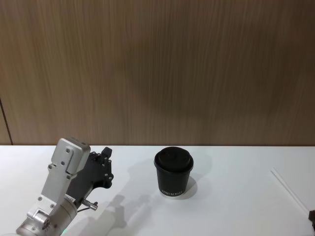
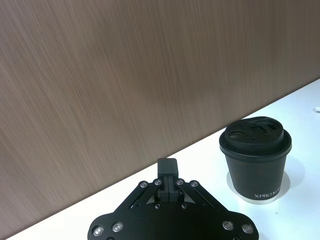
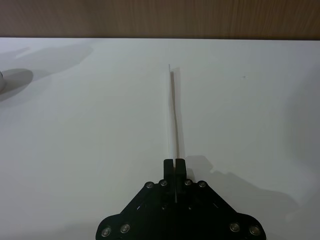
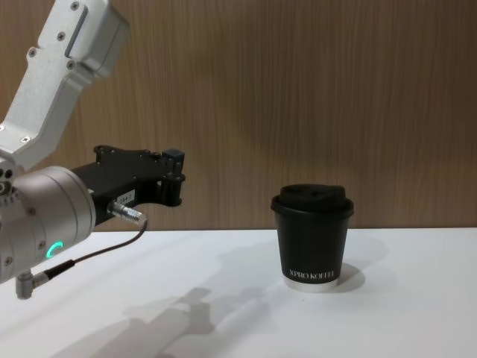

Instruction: Pick up the straw with one hand, pass it to the other hand, and insert it into the cup.

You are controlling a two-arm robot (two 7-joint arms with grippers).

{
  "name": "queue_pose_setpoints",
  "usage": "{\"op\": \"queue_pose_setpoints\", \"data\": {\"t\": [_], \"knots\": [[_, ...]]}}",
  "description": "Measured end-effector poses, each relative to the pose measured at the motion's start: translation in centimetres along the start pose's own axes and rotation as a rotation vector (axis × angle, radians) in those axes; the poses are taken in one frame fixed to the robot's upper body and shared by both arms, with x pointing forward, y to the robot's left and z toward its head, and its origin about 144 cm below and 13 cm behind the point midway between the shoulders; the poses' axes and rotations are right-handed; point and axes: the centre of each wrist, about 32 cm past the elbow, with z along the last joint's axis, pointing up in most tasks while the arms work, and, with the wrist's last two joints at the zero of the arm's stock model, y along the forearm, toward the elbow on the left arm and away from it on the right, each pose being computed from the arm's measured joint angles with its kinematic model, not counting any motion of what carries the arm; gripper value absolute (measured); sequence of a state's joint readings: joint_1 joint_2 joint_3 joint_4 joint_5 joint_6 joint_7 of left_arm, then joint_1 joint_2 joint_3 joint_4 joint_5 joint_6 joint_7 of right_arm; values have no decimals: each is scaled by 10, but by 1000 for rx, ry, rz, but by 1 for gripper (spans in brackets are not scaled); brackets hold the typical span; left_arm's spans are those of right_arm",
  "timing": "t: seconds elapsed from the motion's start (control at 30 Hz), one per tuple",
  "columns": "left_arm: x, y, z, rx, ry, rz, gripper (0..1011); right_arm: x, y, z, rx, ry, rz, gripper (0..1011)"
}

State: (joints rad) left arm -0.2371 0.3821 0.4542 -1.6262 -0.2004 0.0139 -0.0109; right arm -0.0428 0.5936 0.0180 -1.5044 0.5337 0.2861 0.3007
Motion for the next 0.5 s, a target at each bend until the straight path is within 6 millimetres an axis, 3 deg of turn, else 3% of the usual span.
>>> {"op": "queue_pose_setpoints", "data": {"t": [0.5], "knots": [[0,0,0,0,0,0,0,-12,3,2,106,-24,-1,11]]}}
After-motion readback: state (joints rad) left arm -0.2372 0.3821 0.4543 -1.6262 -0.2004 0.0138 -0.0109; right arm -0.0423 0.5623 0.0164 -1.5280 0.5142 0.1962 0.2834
